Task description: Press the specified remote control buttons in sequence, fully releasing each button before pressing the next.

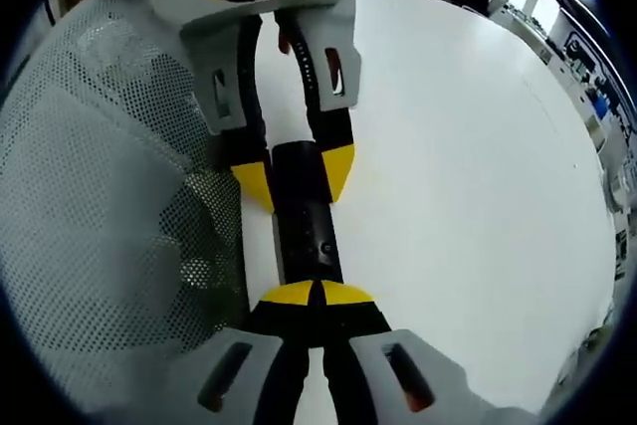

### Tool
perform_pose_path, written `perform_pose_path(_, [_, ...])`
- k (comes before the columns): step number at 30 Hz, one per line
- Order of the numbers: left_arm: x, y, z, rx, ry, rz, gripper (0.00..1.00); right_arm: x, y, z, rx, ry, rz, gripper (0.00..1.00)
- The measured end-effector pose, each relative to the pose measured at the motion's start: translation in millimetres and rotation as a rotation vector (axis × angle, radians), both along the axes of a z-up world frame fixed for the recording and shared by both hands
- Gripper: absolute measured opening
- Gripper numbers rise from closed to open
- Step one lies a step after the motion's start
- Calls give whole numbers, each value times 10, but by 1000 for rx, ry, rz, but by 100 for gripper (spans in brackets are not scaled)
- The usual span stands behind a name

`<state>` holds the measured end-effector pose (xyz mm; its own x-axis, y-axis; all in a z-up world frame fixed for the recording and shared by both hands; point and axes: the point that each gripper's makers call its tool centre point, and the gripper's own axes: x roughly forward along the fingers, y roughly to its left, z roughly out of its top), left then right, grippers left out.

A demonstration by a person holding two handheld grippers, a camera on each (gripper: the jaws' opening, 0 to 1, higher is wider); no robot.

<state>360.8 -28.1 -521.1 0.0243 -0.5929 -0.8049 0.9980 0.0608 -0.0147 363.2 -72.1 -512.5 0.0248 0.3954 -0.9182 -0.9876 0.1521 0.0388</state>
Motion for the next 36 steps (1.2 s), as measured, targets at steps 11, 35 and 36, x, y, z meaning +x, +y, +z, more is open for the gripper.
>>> perform_pose_path(11, [-1, 0, -3, -2, 3, 4, 24, 15, 31, 17, 83, 34, -78, 0])
perform_pose_path(35, [-9, 3, 2, -2, 2, 2, 24, -3, 128, -16, 25, -24, 46, 0])
perform_pose_path(36, [-9, 3, 2, -2, 1, 1, 24, -1, 129, -18, 27, -27, 46, 0])
